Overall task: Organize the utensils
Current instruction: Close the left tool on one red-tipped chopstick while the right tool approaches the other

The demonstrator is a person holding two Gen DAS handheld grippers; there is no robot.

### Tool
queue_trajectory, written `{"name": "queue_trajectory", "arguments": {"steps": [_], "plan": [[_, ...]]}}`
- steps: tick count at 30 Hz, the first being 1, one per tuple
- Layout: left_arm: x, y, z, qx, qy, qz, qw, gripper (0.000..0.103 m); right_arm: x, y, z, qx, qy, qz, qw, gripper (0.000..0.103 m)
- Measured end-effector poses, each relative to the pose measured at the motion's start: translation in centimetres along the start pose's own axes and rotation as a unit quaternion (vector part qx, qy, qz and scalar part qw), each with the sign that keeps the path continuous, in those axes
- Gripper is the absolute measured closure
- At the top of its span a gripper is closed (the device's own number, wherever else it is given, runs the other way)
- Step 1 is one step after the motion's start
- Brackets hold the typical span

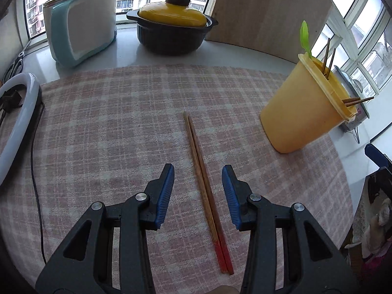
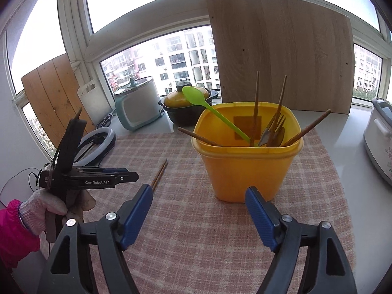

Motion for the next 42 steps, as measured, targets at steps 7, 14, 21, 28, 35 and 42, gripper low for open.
{"name": "queue_trajectory", "arguments": {"steps": [7,14,21,28,35,42], "plan": [[1.4,0.5,2.8,-0.034,0.029,0.012,0.9989,0.071,1.2,1.4,1.6,-0.011,0.027,-0.007,1.000,0.017],[1.7,0.3,3.2,-0.022,0.033,0.004,0.9992,0.077,1.8,2.7,3.0,-0.021,0.048,-0.019,0.998,0.017],[1.7,0.3,3.5,-0.039,0.033,0.016,0.9986,0.077,2.4,3.2,4.2,-0.031,0.065,-0.010,0.997,0.020],[1.5,0.3,4.0,-0.057,0.032,0.031,0.9973,0.078,2.9,3.6,5.3,-0.037,0.085,0.004,0.996,0.029],[2.0,0.6,4.7,-0.067,0.039,0.065,0.9948,0.088,3.4,3.4,6.1,-0.038,0.101,0.022,0.994,0.041],[2.2,2.5,3.9,-0.052,0.046,0.031,0.9971,0.097,4.1,5.4,8.0,-0.060,0.140,0.006,0.988,0.054]]}}
Point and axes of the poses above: each gripper's, at about its wrist camera, not at the fingertips, and z roughly the way its jaws point, y to its left, x to its underside, the point moved 9 cm from there along z, roughly the way its jaws point, and after that the axes turned 4 degrees about -z, right-handed, at the moved point
